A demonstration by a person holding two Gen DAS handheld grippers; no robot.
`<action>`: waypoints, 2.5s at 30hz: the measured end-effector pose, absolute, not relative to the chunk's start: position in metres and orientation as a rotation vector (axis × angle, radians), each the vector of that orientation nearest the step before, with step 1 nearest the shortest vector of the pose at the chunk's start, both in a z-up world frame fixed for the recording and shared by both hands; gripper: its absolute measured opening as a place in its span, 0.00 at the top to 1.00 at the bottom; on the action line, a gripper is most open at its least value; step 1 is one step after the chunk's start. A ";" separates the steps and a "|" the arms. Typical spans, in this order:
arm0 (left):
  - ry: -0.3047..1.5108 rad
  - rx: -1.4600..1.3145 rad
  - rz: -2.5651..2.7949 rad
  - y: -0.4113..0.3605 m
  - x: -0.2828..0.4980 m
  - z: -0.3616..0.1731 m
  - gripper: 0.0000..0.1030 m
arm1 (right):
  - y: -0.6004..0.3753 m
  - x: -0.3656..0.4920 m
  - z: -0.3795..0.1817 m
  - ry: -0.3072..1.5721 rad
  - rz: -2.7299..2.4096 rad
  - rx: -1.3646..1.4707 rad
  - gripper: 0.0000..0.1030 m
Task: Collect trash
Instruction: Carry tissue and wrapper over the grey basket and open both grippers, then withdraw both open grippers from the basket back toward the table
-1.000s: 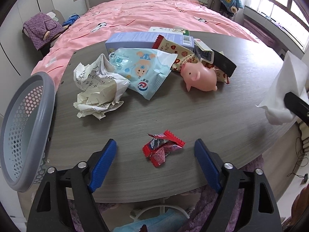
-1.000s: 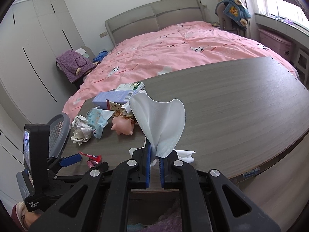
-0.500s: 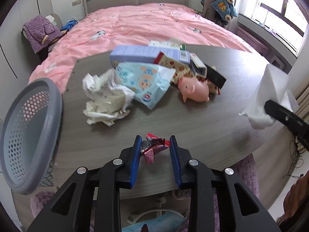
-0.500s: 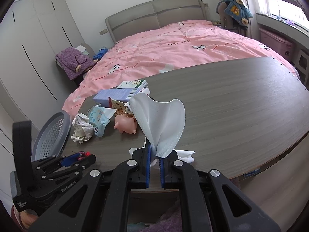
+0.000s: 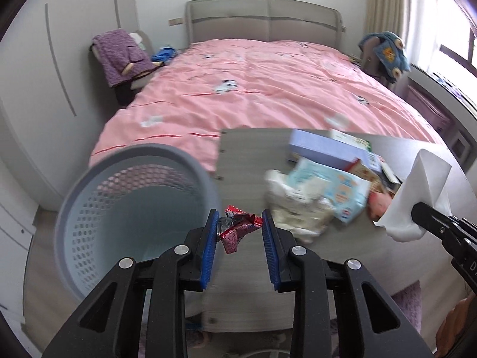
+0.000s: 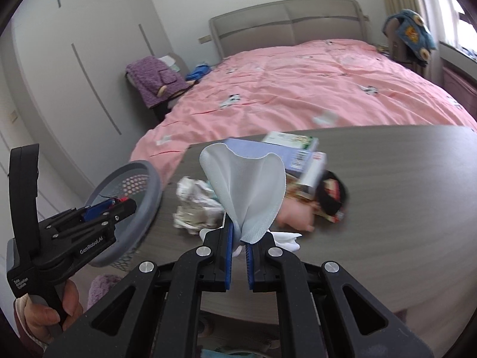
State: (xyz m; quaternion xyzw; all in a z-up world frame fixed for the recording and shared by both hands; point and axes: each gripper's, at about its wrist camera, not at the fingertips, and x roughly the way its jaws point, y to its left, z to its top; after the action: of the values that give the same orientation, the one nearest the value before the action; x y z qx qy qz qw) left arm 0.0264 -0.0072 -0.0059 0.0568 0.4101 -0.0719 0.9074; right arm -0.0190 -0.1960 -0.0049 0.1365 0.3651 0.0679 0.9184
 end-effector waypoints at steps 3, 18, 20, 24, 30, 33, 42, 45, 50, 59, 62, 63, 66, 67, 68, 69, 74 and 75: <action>0.845 0.108 -0.084 0.022 0.035 -0.005 0.72 | -0.169 -0.002 -0.001 0.761 0.187 0.254 0.92; 0.908 0.006 0.064 0.133 0.068 -0.027 0.72 | -0.040 0.068 -0.008 0.841 0.414 0.134 0.92; 0.920 -0.008 0.072 0.142 0.073 -0.032 0.72 | -0.027 0.073 -0.010 0.850 0.442 0.122 0.92; 0.934 -0.021 0.077 0.152 0.076 -0.039 0.72 | -0.011 0.080 -0.015 0.862 0.483 0.109 0.90; 0.937 -0.032 0.085 0.159 0.079 -0.043 0.71 | 0.003 0.087 -0.019 0.876 0.506 0.092 0.89; 0.934 -0.041 0.092 0.163 0.081 -0.042 0.64 | 0.005 0.091 -0.020 0.873 0.513 0.090 0.88; 0.926 -0.057 0.128 0.169 0.078 -0.037 0.39 | 0.001 0.088 -0.016 0.838 0.500 0.097 0.43; 0.922 -0.048 0.134 0.167 0.077 -0.036 0.36 | 0.001 0.087 -0.017 0.845 0.499 0.094 0.43; 0.914 -0.040 0.137 0.166 0.074 -0.034 0.33 | -0.001 0.086 -0.017 0.846 0.489 0.090 0.43; 0.927 -0.051 0.134 0.165 0.070 -0.036 0.32 | -0.011 0.079 -0.018 0.844 0.463 0.094 0.39; 0.929 -0.051 0.131 0.164 0.068 -0.035 0.32 | -0.015 0.075 -0.017 0.842 0.456 0.096 0.37; 0.928 -0.050 0.130 0.163 0.067 -0.034 0.32 | -0.016 0.075 -0.016 0.840 0.453 0.098 0.37; 0.923 -0.049 0.127 0.159 0.064 -0.032 0.32 | -0.021 0.069 -0.013 0.831 0.444 0.099 0.35; 0.921 -0.049 0.124 0.157 0.063 -0.031 0.32 | -0.023 0.067 -0.012 0.828 0.441 0.098 0.35; 0.919 -0.048 0.121 0.156 0.062 -0.031 0.32 | -0.025 0.066 -0.011 0.825 0.437 0.097 0.34; 0.917 -0.045 0.115 0.153 0.061 -0.030 0.32 | -0.027 0.064 -0.010 0.823 0.433 0.098 0.34; 0.910 -0.032 0.087 0.138 0.055 -0.026 0.32 | -0.041 0.056 -0.008 0.817 0.410 0.106 0.34; 0.906 -0.027 0.080 0.133 0.053 -0.024 0.32 | -0.044 0.053 -0.007 0.815 0.405 0.108 0.34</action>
State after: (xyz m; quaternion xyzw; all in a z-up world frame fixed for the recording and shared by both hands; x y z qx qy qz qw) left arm 0.0531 0.1334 -0.0245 -0.0129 0.4377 0.0388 0.8982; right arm 0.0534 -0.0435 -0.0074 0.0521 0.3934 0.1955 0.8968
